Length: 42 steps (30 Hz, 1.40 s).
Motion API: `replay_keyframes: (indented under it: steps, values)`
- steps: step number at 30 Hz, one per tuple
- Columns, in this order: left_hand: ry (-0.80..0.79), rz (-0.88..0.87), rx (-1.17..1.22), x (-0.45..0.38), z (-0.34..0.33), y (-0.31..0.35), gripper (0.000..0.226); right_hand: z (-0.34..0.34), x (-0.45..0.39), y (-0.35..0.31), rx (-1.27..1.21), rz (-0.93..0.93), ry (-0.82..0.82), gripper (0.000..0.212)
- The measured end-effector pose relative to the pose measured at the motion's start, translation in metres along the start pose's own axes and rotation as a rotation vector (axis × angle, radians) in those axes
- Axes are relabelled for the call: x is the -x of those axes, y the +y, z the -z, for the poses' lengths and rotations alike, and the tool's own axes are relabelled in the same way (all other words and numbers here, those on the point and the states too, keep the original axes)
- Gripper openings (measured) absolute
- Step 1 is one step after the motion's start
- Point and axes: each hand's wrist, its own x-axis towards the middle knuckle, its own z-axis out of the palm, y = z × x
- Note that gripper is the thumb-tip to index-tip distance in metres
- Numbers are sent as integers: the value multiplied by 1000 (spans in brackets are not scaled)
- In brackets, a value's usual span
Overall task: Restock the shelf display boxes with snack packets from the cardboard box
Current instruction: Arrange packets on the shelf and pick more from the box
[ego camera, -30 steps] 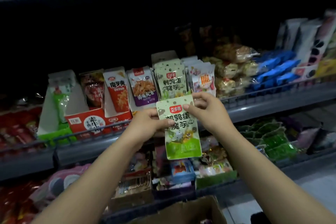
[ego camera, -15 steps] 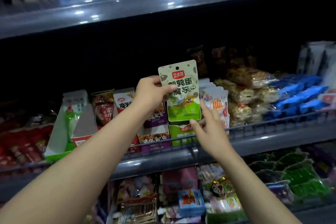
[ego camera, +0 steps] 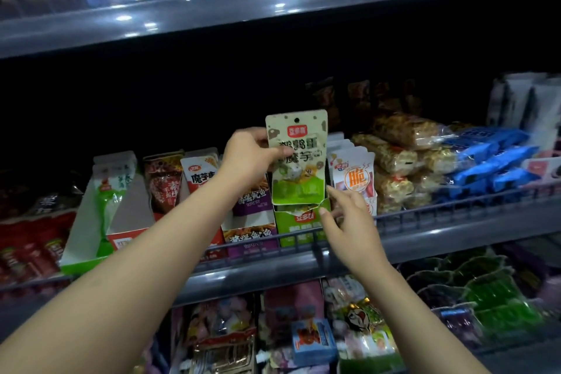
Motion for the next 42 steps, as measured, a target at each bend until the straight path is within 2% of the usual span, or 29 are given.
replay_keyframes:
  steps: [4,9,14,19,25,27,29,34,42]
  values:
    - [-34,88,-69,1,-13,-18,32,-2,4,5,25,29,-30,51]
    - [-4,129,-307,7,-21,-47,39,-3,9,7,58,31,-65,55]
    - [17,126,-266,11,-25,-54,50,-5,12,9,76,29,-83,56]
    - [11,125,-235,12,-26,-59,41,-9,15,11,95,22,-86,60]
    - [157,91,-87,32,-27,-67,46,-11,25,13,80,58,-85,66]
    - [227,73,-27,46,-26,-70,49,-12,33,12,68,77,-69,65]
    - [269,35,9,68,-25,-73,41,-14,43,11,55,88,-42,62]
    - [219,-27,69,146,-33,-102,20,-29,79,16,-42,17,-87,45]
    - [129,248,36,245,-47,-209,15,-81,157,60,27,-141,-282,31]
